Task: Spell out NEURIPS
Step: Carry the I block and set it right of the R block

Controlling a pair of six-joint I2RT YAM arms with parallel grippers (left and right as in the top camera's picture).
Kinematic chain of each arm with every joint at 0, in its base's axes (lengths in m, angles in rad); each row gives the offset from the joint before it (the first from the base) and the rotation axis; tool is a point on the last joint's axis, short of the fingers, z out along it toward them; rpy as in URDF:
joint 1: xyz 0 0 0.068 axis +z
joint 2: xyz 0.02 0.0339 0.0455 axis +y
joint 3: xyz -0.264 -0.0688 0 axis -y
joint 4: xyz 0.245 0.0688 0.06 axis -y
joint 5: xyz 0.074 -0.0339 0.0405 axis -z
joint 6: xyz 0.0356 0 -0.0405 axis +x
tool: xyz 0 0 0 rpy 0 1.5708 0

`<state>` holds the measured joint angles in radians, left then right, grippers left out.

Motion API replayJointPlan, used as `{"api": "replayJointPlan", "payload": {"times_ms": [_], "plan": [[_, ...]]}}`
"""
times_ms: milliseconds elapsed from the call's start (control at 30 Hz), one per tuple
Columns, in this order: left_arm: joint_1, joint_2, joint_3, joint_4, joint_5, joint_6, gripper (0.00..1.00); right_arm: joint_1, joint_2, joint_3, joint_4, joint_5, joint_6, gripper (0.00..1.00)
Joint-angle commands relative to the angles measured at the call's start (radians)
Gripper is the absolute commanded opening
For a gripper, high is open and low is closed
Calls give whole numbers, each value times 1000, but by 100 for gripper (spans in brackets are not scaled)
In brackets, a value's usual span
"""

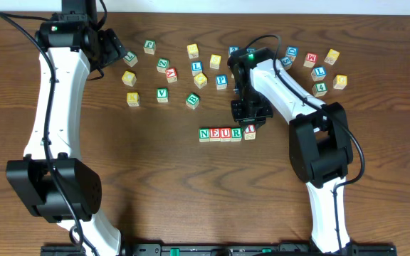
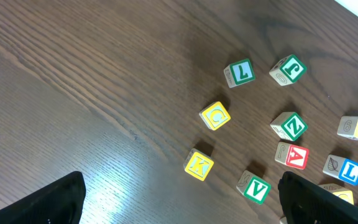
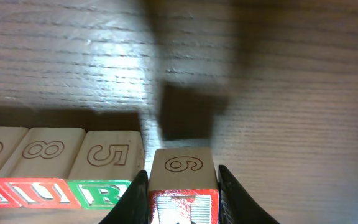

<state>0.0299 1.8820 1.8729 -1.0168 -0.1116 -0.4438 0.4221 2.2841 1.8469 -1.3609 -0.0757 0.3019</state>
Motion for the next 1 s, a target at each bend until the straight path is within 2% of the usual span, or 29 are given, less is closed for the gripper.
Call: {"api": "replayJointPlan", "payload": {"times_ms": [0, 300, 767, 933, 967], "plan": [[2, 9, -4, -3, -13, 6, 97, 4, -15, 1, -5, -6, 27, 22], [2, 9, -4, -3, -13, 6, 98, 5, -15, 0, -12, -6, 44, 23], [2, 9, -4, -3, -13, 6, 98, 12, -13, -6, -11, -6, 46, 31], [2, 9, -4, -3, -13, 6, 98, 12, -14, -6, -10, -5, 45, 30], [2, 9, -4, -3, -13, 6, 98, 12, -14, -6, -7, -5, 45, 27]]}}
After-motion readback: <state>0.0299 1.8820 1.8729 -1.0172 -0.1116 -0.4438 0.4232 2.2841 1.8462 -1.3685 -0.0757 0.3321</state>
